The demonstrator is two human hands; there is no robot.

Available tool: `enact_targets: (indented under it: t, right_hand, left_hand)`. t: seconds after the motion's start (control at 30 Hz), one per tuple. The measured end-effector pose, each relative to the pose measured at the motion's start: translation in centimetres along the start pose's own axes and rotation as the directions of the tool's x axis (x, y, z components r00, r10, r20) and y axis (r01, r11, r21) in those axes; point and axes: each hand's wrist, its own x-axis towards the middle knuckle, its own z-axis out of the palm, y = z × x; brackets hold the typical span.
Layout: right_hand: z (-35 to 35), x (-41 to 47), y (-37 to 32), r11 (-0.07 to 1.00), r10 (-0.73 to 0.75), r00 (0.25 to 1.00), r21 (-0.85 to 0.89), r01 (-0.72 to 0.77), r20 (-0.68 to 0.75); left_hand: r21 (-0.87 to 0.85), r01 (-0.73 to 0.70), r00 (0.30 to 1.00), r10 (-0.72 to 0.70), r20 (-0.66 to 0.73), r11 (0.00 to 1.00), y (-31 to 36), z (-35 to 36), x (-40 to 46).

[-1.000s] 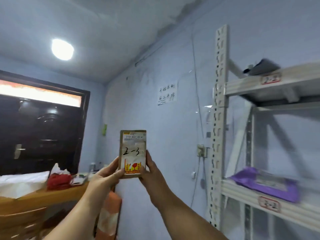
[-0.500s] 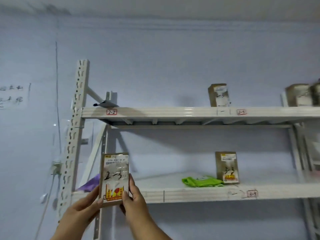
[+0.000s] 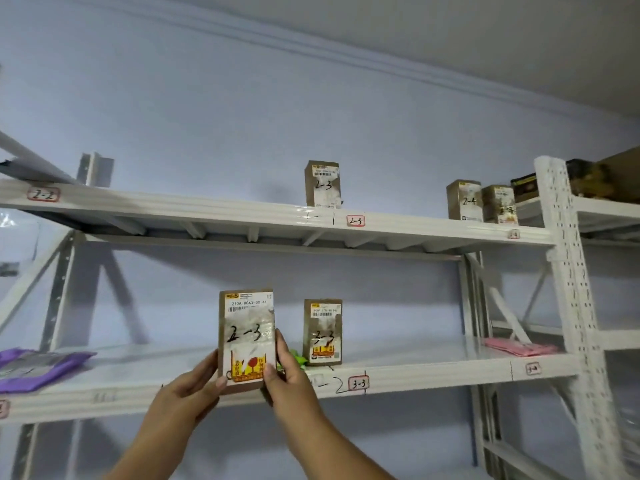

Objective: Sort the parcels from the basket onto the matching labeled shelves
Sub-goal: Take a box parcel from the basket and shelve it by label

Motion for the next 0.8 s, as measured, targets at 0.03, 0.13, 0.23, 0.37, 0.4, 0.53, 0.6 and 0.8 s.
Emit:
enact_targets:
  t: [0.03, 0.13, 0.23, 0.37, 0.4, 0.53, 0.6, 0.8]
  right_hand:
    - [-1.4, 0.3, -0.1, 1.0, -0.009, 1.0, -0.022, 0.009, 0.002]
    - [-5.1, 1.2, -1.5, 0.996, -0.051, 0.998, -0.066, 0.054, 0.035]
    - [-6.9, 3.4, -3.9, 0.992, -0.107, 0.994, -0.06, 0.108, 0.029]
    - [-7.4, 8.7, -8.5, 0.96, -0.279, 0.958, -0.025, 0.278, -0.071]
    - [-7.4, 10.1, -10.0, 0.947, -0.322, 0.943, -0.037, 0.32, -0.087]
    - [-8.3, 15.9, -16.2, 0.901, -0.429, 0.899, -0.115, 0.419, -0.09]
    - [-8.8, 19.4, -18.8, 0.885, -0.447, 0.888, -0.196, 0.421, -0.108]
    - [-8.9, 27.2, -20.7, 0.759, -0.56, 0.809, -0.502, 0.415, -0.177]
  left_hand:
    - [-0.008, -0.009, 1.0, 0.009, 0.002, 1.0, -0.1, 1.4, 0.2]
    - [-0.038, -0.038, 0.999, 0.038, -0.001, 0.999, 0.5, 5.0, 1.2]
    - [-0.011, -0.104, 0.994, 0.104, 0.042, 0.995, 3.0, 7.2, 3.7]
    - [0.057, -0.276, 0.96, 0.273, 0.057, 0.959, 8.1, 8.9, 8.8]
    - [0.064, -0.321, 0.945, 0.316, 0.079, 0.945, 9.7, 9.2, 10.3]
    - [0.238, -0.466, 0.885, 0.454, 0.106, 0.852, 16.1, 10.7, 15.5]
    - [0.426, -0.487, 0.857, 0.511, 0.065, 0.762, 18.8, 11.5, 17.9]
    - [0.817, -0.34, 0.826, 0.563, 0.024, 0.465, 21.4, 13.0, 25.6]
